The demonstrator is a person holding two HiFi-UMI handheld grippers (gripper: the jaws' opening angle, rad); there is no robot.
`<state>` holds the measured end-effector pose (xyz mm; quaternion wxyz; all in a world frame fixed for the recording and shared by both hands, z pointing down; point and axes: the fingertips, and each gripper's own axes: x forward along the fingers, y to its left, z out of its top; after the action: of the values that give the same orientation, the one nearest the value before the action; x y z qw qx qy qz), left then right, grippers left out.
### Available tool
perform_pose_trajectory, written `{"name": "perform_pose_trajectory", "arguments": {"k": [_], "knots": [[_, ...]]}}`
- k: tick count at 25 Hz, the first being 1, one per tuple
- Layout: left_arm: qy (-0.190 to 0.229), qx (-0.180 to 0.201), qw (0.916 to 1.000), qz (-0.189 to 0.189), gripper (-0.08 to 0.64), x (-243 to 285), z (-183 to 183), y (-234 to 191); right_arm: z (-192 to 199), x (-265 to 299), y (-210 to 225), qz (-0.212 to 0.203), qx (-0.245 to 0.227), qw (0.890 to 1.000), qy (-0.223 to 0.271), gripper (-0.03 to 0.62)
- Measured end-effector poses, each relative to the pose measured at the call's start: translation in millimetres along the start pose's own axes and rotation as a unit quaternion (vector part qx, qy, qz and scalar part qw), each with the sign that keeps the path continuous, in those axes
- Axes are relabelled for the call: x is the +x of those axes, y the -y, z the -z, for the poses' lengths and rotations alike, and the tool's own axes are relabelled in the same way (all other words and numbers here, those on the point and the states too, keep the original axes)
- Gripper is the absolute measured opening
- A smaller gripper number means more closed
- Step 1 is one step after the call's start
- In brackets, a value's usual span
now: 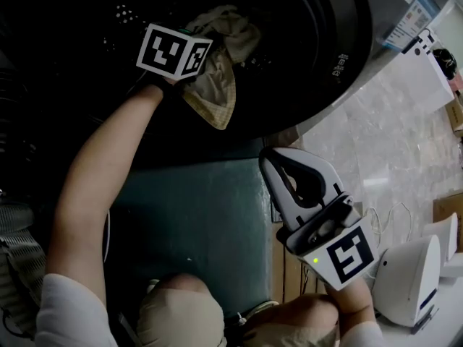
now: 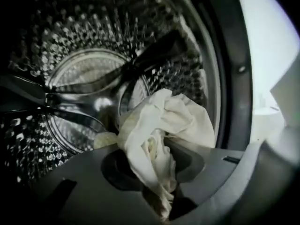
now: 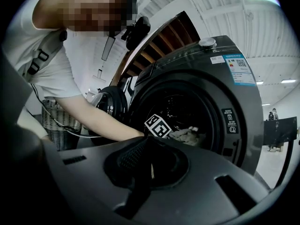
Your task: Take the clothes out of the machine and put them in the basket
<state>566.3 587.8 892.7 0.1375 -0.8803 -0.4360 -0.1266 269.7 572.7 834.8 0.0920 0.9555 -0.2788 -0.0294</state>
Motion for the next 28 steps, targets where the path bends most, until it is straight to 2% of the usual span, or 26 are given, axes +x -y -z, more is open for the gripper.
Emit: {"name": "perform_pose_trajectory", "arguments": {"k": [4,7,10,18,21,23,25,28], "knots": [[0.035,-0.005,0.9992,0.02,0.143,-40.0,-2.9,18.7,-13.6,14.3,-10.6,-0.019,0.01,0.999,0.025,0.014],[0.051,0.002,0.9979,0.039,0.141,-65.3,-6.0,33.5,-22.5,27.8,-20.4,-0.039,0.003,0.999,0.037,0.014],[0.076,-0.008,0.9959,0.047,0.141,-92.4,-8.8,42.0,-29.3,40.1,-29.9,-0.05,-0.003,0.997,0.05,0.014],[0.148,-0.075,0.9851,0.048,0.137,-154.2,7.9,55.2,-40.4,49.1,-34.4,-0.057,-0.008,0.997,0.053,0.014],[0.169,-0.095,0.9796,0.051,0.133,-162.3,-6.2,51.6,-49.9,53.6,-26.7,-0.053,0.013,0.998,0.042,0.014],[0.18,-0.127,0.9741,0.051,0.132,-171.0,-16.0,51.9,-58.1,56.2,-21.6,-0.051,0.036,0.998,0.02,0.014],[0.176,-0.161,0.9698,0.053,0.129,-188.5,-20.2,60.7,-72.4,57.1,-24.2,-0.062,0.06,0.996,-0.006,0.014],[0.151,-0.177,0.9712,0.053,0.124,-223.0,-33.5,68.4,-110.2,63.9,-36.8,-0.084,0.069,0.994,-0.025,0.014]]}}
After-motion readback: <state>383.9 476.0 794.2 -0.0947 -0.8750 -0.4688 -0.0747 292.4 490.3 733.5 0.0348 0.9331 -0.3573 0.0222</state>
